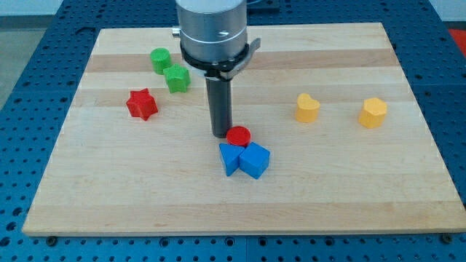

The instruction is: Slide your arm to the center left of the board

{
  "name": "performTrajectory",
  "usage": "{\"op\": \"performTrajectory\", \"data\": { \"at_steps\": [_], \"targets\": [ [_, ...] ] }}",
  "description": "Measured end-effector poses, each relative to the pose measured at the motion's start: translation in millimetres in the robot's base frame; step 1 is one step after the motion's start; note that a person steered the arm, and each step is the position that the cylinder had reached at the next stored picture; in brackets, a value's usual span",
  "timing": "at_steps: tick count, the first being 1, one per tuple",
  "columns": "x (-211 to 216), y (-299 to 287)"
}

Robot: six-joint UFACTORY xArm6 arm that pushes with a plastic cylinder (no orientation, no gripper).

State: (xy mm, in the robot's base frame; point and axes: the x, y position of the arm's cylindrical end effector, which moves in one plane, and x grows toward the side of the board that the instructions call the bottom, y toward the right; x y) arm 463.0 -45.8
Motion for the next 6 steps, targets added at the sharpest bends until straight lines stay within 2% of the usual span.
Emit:
{"op": "performTrajectory", "data": {
  "at_steps": [1, 3, 5, 6],
  "targets": [
    [-19.6, -49.3],
    [13.4, -110.3],
    [-27.6, -212.0],
    [-68.0, -229.0]
  ]
}}
